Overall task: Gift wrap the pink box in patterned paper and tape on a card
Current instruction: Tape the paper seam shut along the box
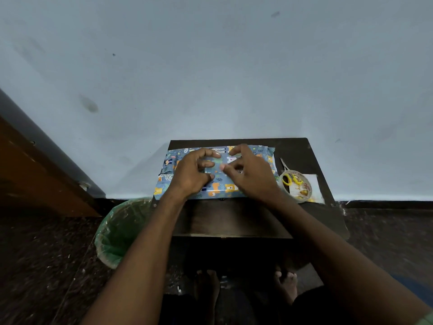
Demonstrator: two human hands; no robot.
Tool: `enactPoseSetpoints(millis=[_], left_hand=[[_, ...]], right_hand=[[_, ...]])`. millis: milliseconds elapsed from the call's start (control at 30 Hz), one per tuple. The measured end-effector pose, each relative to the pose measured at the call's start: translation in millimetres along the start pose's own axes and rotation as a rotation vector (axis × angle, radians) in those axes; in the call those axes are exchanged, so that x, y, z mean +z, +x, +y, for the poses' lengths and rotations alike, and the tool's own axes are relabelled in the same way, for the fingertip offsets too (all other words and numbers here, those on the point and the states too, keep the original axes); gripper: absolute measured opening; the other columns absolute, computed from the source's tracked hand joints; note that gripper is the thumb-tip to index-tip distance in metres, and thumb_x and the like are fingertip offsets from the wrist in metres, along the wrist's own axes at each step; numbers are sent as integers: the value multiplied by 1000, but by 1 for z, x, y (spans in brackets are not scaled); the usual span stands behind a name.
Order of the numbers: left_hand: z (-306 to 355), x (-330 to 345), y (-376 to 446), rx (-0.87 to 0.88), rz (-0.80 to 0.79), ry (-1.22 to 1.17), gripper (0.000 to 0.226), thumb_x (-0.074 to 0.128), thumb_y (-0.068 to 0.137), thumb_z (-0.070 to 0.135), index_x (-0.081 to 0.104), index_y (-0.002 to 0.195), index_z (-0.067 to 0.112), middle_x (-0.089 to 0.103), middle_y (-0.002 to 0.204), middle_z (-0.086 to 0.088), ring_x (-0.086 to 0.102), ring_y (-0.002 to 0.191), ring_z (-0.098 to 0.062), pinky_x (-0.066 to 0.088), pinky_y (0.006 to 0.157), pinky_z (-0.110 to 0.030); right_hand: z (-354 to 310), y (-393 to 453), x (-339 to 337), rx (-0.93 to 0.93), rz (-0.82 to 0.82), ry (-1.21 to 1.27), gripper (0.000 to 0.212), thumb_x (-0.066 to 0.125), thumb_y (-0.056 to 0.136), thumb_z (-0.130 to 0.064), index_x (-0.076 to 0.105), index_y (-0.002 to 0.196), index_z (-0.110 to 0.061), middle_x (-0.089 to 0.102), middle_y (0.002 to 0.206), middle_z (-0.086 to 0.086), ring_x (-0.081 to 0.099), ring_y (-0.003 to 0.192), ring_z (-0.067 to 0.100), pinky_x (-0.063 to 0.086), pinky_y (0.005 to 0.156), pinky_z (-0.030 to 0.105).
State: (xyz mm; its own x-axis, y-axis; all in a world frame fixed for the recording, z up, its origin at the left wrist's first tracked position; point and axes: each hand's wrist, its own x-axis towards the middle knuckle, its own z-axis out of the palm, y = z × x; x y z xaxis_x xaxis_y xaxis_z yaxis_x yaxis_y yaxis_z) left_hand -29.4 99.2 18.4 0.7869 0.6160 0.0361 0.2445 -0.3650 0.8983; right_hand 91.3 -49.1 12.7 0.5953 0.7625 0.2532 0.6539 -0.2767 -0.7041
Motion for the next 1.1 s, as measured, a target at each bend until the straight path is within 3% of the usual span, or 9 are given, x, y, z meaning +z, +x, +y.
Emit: enactPoseSetpoints(millis=[67,200,333,500,667,800,933,1100], left_hand=[[3,2,-2,-17,-8,-55,53,73,81,-21,77,107,25,77,117,11,69,118,-9,51,54,-15],[6,6,-2,-41,-13,-94,49,71,81,-25,81,109,14,68,122,13,70,118,-15,46,52,-6],[-2,4,4,-49,4,9,50,75,80,-20,84,109,20,56,154,-1,70,119,-29,46,48,-9],[-4,1,7,-55,-9,69,45,81,82,-12,85,111,23,50,162,-1,66,126,-27,50,52,-10],[-1,-1,7,-105,-26,-66,49,83,82,-7,82,117,27,45,165,-1,65,127,-14,58,77,-16],[1,-2,5,-104,-47,-109,52,80,82,-14,81,119,22,40,168,-5,71,113,-6,58,60,-17],[2,-4,3,-65,-53,-41,50,81,82,-12,81,117,23,40,168,-5,68,103,8,61,63,-19],[-1,-6,4,-27,-56,52,48,82,83,-11,82,117,23,40,168,-4,70,119,-14,62,64,-20]], right_hand=[[2,6,-4,4,24,21,29,68,98,-28,54,122,-22,74,87,-10,64,74,-1,38,67,15],[11,12,0,-51,49,-100,35,67,90,-6,66,120,-23,64,119,-6,66,84,12,49,78,35],[14,14,0,-84,-40,-192,25,69,89,-8,81,102,-25,69,113,-11,66,96,13,46,76,29],[11,9,3,-144,-20,-276,26,64,87,-7,84,97,-21,74,109,-10,70,95,20,45,69,28],[11,7,6,-149,25,-269,23,64,85,-8,81,95,-21,74,107,-9,70,90,21,46,69,29],[10,8,6,-171,42,-258,23,64,84,-9,80,97,-19,73,104,-8,70,88,22,50,69,31],[6,6,8,-207,36,-285,28,60,86,-11,82,103,-14,73,106,-4,70,85,28,57,69,41],[6,7,6,-208,27,-280,27,62,86,-7,84,100,-13,73,105,-4,70,83,26,57,68,39]])
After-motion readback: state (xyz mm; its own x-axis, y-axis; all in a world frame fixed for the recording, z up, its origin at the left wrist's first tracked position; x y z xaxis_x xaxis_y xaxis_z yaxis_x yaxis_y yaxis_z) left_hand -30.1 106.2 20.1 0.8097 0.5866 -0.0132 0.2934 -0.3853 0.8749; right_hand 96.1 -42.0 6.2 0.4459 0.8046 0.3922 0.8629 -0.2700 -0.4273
